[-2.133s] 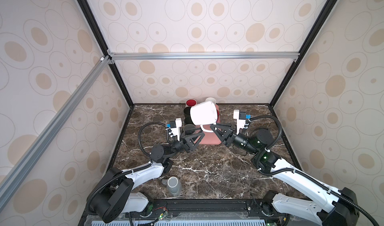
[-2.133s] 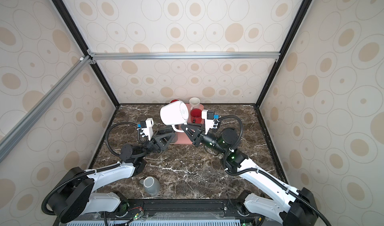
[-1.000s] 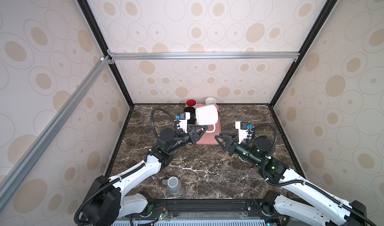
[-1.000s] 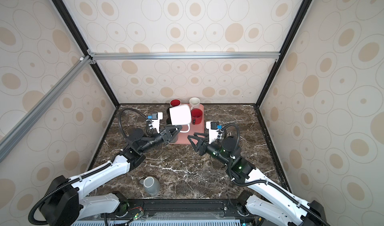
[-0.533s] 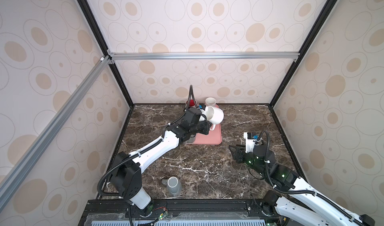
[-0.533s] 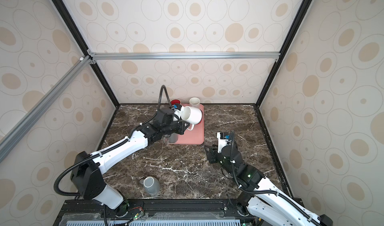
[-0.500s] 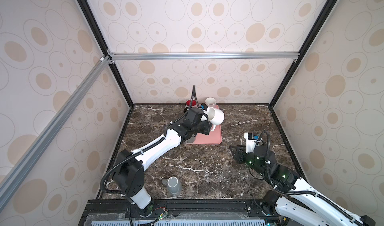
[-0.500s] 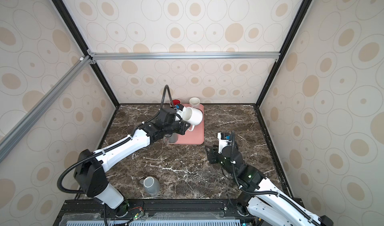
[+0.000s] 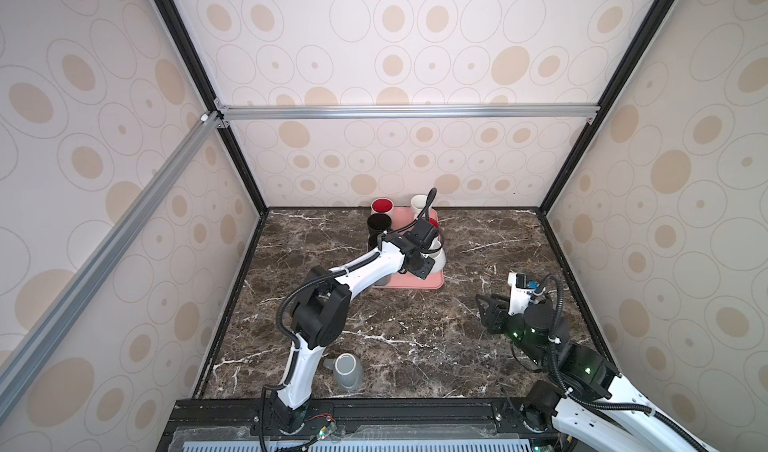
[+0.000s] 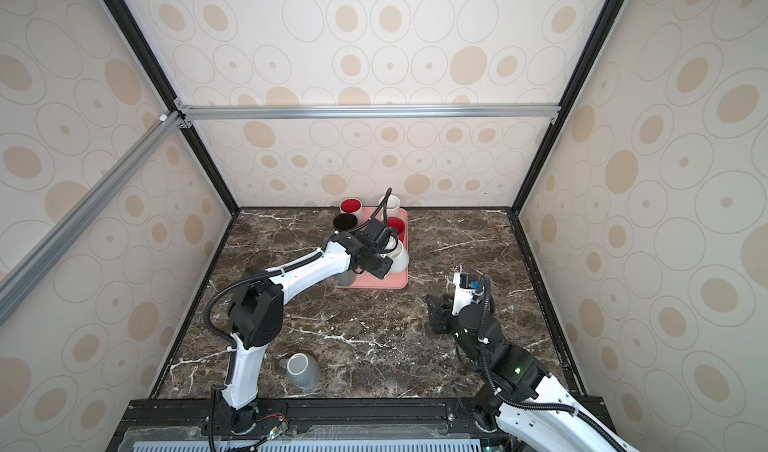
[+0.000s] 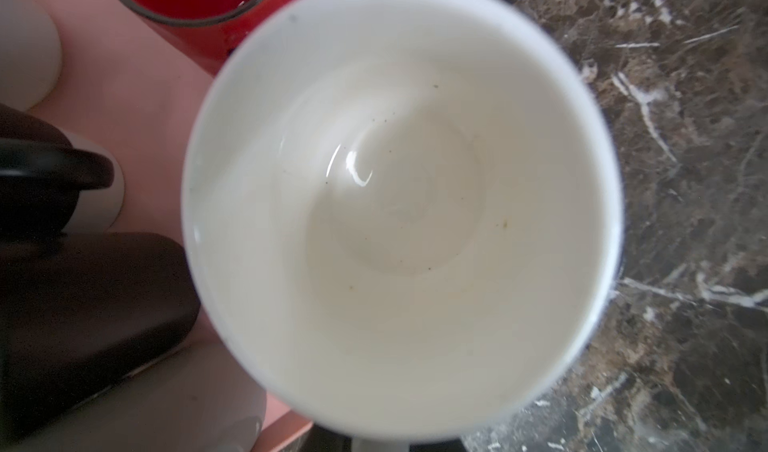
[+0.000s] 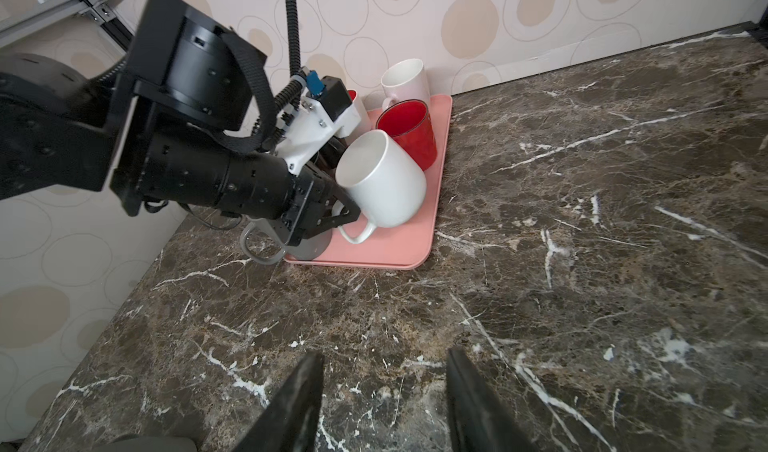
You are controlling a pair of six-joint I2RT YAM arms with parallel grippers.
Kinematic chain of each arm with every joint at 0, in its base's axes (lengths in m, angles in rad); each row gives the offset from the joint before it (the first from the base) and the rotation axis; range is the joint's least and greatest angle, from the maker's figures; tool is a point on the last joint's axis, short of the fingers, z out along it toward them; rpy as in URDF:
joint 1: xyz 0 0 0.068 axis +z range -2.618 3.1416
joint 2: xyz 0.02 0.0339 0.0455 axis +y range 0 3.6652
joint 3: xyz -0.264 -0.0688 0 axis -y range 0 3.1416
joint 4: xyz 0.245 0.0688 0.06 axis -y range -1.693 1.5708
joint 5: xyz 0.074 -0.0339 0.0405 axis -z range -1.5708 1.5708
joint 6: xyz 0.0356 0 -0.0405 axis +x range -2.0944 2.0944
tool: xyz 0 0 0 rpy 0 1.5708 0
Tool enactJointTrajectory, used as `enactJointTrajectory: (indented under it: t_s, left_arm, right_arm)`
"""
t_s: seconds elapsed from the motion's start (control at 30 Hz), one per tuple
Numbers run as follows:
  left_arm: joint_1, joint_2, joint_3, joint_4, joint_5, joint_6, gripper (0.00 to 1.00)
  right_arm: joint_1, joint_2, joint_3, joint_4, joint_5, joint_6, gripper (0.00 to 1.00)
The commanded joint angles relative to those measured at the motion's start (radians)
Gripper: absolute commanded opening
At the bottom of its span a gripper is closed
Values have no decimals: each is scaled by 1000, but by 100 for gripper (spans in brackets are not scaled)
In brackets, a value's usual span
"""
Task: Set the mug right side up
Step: 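Carry the white mug onto the tray with the left gripper while the right arm withdraws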
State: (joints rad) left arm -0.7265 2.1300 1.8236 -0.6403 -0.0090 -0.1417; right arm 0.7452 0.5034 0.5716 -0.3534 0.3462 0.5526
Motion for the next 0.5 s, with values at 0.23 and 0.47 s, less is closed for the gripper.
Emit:
enactJointTrajectory:
  t_s: [0.23, 0.47]
  left_arm:
    - [21, 169, 323, -156, -107, 89, 0]
    - [43, 195, 348, -182, -135, 102, 0]
  right_arm:
    - [3, -85, -37, -60, 42, 16, 50]
    - [3, -100, -45, -68, 48, 13, 50]
